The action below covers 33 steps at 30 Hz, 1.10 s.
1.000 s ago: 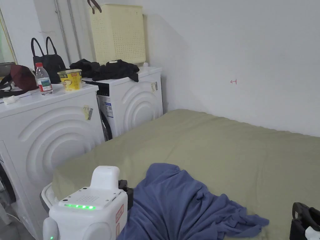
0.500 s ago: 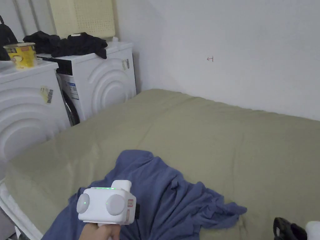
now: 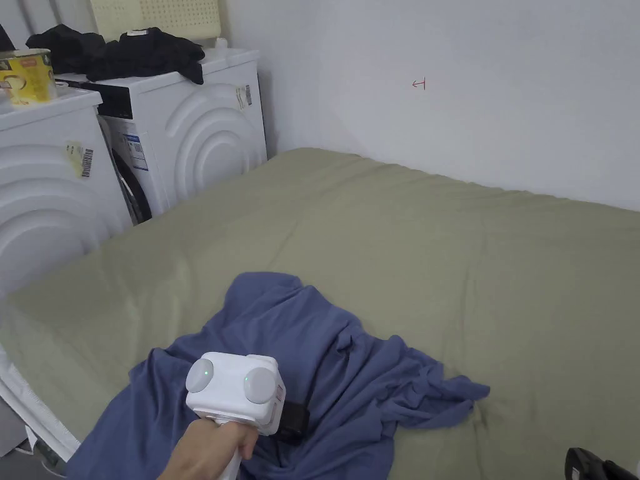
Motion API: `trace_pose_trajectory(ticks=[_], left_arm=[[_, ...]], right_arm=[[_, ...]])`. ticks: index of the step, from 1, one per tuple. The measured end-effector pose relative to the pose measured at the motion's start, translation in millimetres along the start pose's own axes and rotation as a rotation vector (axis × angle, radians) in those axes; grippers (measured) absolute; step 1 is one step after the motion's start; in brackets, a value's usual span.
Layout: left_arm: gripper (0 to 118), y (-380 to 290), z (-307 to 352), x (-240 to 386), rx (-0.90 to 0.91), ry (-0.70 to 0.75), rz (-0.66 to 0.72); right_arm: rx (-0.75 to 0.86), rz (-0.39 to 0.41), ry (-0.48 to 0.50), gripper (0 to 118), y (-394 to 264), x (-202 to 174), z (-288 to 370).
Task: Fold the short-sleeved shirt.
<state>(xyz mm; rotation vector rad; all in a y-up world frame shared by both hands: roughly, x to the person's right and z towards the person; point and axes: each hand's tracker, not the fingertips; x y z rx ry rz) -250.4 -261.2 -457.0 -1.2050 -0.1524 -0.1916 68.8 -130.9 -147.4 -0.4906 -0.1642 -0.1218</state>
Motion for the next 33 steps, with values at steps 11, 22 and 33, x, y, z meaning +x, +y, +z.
trace_pose_trajectory(ticks=[11, 22, 33], left_arm=[[0, -23.8, 117.9, 17.5, 0.15, -0.096, 0.119], [0, -11.8, 249.0, 148.1, 0.404, -0.251, -0.123], [0, 13.2, 303.5, 373.5, 0.446, -0.579, -0.428]], right_arm=[[0.033, 0.006, -0.044, 0, -1.1, 33.4, 49.2], [0.096, -0.03, -0.173, 0, -14.4, 92.2, 126.9], [0.131, -0.12, -0.371, 0, -29.1, 161.5, 190.2]])
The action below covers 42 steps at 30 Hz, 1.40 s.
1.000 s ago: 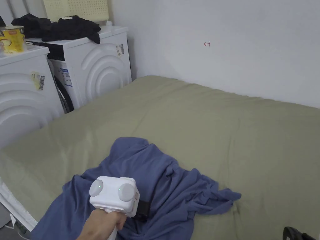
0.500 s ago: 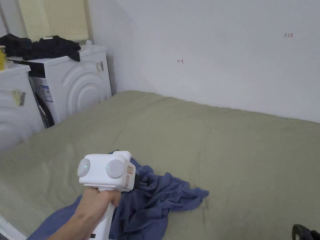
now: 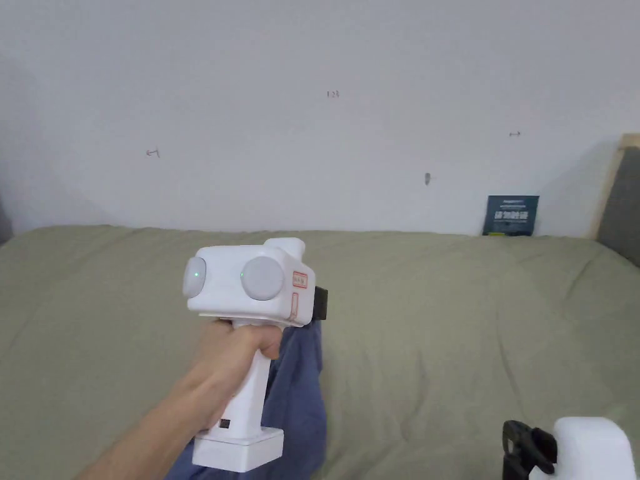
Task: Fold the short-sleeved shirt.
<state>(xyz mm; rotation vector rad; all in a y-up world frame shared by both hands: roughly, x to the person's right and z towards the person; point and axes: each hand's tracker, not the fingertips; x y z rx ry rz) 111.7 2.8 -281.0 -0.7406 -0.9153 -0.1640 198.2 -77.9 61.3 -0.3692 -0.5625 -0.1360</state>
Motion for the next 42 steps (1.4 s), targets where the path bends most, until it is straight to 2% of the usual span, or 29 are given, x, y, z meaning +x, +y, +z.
trace_pose_trajectory(ticks=[4, 8, 12, 15, 16, 17, 18, 19, 20, 22, 27, 30, 31, 32, 33, 34, 38, 40, 42], left_arm=[[0, 8.6, -22.7, 65.0, 0.018, -0.151, -0.034], [0, -7.4, -77.0, 97.9, -0.103, -0.152, -0.053], [0, -61.7, -149.7, 104.8, -0.263, -0.016, -0.077], [0, -103.8, -193.3, 97.9, -0.362, 0.027, -0.063], [5, -113.6, -201.4, 95.1, -0.381, 0.032, -0.042], [17, -119.5, -204.5, 93.5, -0.382, 0.042, -0.03], [55, -122.6, -202.8, 90.1, -0.366, 0.051, -0.032], [112, -125.4, -201.6, 87.5, -0.361, 0.052, -0.03], [118, -127.8, -199.1, 84.1, -0.373, 0.052, -0.022], [108, -123.5, -176.0, 75.9, -0.325, 0.031, -0.011], [106, -118.5, -83.5, 54.1, -0.17, 0.037, -0.023], [96, -122.3, -5.8, 32.5, -0.002, 0.051, 0.0], [81, -124.9, 19.8, 24.7, 0.046, 0.04, 0.012], [61, -129.3, 40.5, 18.7, 0.089, 0.039, 0.023], [27, -134.7, 62.6, 13.5, 0.146, 0.057, 0.043], [0, -140.9, 84.2, 8.7, 0.182, 0.092, 0.032], [0, -176.5, 143.0, -1.1, 0.369, 0.29, -0.053], [0, -191.2, 166.6, -8.8, 0.434, 0.363, -0.041], [0, -200.9, 182.5, -18.4, 0.424, 0.37, -0.013]], right_arm=[[-0.009, -0.01, -0.05, 0, -3.0, 22.9, 1.8], [-0.035, -0.034, -0.08, 0, -11.2, 40.6, -2.8], [-0.069, -0.057, -0.093, 0, -21.7, 49.5, -7.6], [-0.112, -0.051, -0.091, 0, -32.2, 53.2, -17.1], [-0.125, -0.051, -0.091, 0, -36.3, 55.1, -22.2], [-0.128, -0.055, -0.088, 0, -38.4, 56.3, -23.8], [-0.134, -0.06, -0.085, 0, -39.9, 57.5, -25.3], [-0.137, -0.063, -0.082, 0, -40.0, 57.8, -26.3], [-0.138, -0.061, -0.083, 0, -39.4, 57.3, -26.7], [-0.138, -0.058, -0.082, 0, -38.7, 57.1, -26.2], [-0.102, -0.062, -0.073, 0, -29.8, 51.9, -15.8], [-0.071, -0.052, -0.064, 0, -22.4, 46.0, -3.4], [-0.061, -0.052, -0.065, 0, -20.1, 43.8, -0.2], [-0.051, -0.051, -0.059, 0, -18.5, 42.0, 2.8], [-0.038, -0.052, -0.056, 0, -16.8, 39.5, 5.8], [-0.025, -0.053, -0.054, 0, -15.3, 36.7, 8.7], [0.012, -0.04, -0.036, 0, -11.6, 24.4, 18.6], [0.025, -0.027, -0.031, 0, -12.0, 18.2, 22.9], [0.029, -0.017, -0.022, 0, -12.1, 13.0, 24.6]])
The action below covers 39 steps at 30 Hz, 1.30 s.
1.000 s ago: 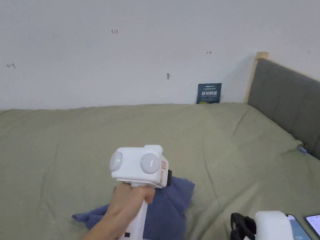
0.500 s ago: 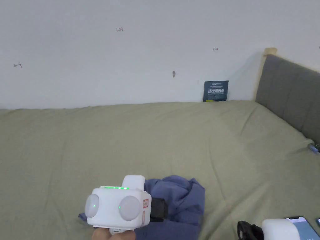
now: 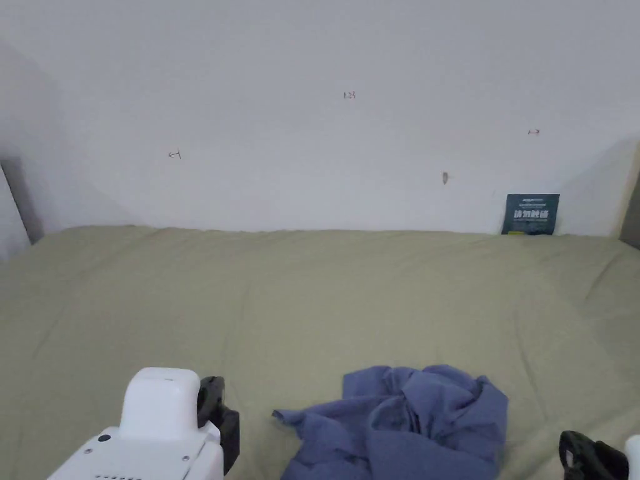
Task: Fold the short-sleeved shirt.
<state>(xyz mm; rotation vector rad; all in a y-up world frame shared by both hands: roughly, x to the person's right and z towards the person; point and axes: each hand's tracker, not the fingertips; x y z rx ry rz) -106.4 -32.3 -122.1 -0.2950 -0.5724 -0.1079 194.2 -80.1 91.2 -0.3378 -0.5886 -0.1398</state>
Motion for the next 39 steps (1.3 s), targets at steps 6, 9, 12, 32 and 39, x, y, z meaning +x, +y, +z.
trace_pose_trajectory(ticks=[6, 9, 12, 32, 39], left_arm=[[0, -12.3, 19.6, -31.6, -0.001, 0.06, 0.036], [0, -15.7, 21.7, -37.8, -0.015, 0.066, 0.047], [0, -15.9, 20.5, -39.4, -0.019, 0.066, 0.051], [0, -39.1, -243.1, -5.8, -0.517, -0.148, 0.05], [111, -39.8, -374.3, -2.1, -0.843, -0.17, 0.117]], right_arm=[[0.002, 0.007, 0.023, 0, 0.6, -12.8, 3.4], [0.002, 0.012, 0.026, 0, 0.8, -17.8, 3.0], [0.002, 0.004, 0.031, 0, 1.7, -19.0, 2.8], [-0.107, -0.009, 0.02, 0, -13.1, -10.7, -57.1], [-0.184, -0.027, 0.01, 0, -28.8, 4.6, -88.3]])
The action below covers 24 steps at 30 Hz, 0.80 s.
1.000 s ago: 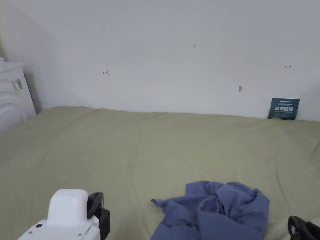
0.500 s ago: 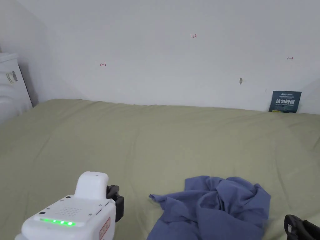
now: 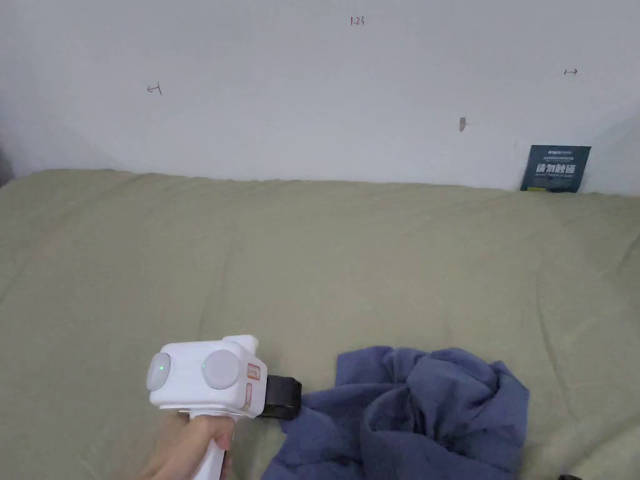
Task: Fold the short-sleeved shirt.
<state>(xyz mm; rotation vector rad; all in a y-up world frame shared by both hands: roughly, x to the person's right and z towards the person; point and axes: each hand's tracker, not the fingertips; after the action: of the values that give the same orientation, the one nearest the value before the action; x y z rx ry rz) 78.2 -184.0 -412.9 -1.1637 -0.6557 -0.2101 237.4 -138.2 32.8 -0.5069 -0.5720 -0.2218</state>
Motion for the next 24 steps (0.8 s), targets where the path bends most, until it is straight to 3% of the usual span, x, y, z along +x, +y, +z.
trace_pose_trajectory(ticks=[3, 6, 8, 9, 10, 16, 17, 24], left_arm=[[111, -1.0, -27.5, 25.5, 0.023, 0.12, -0.029], [108, -28.5, -62.0, 31.2, -0.064, 0.162, -0.041], [76, -36.0, -38.6, 44.6, -0.012, 0.178, -0.069], [48, -40.2, -27.1, 48.7, -0.011, 0.166, -0.068], [0, -42.2, -17.0, 52.4, -0.002, 0.156, -0.077], [0, -73.0, 27.9, 64.7, 0.036, 0.092, -0.078], [0, -45.6, -10.4, 41.6, -0.056, 0.042, -0.024], [0, -26.2, -43.0, 21.6, -0.027, 0.054, -0.054]], right_arm=[[-0.032, 0.005, -0.009, 0, -8.1, 4.7, -7.9], [-0.056, -0.013, -0.009, 0, -14.2, 10.6, -12.1], [-0.068, -0.014, -0.011, 0, -16.4, 13.6, -12.1], [-0.07, -0.015, -0.009, 0, -17.2, 14.9, -12.0], [-0.073, -0.016, -0.01, 0, -17.6, 15.6, -12.5], [-0.063, -0.032, -0.004, 0, -11.2, 22.3, -14.3], [-0.062, -0.029, -0.014, 0, -8.2, 25.4, -16.4], [-0.145, -0.021, -0.096, 0, 32.3, 59.1, -71.0]])
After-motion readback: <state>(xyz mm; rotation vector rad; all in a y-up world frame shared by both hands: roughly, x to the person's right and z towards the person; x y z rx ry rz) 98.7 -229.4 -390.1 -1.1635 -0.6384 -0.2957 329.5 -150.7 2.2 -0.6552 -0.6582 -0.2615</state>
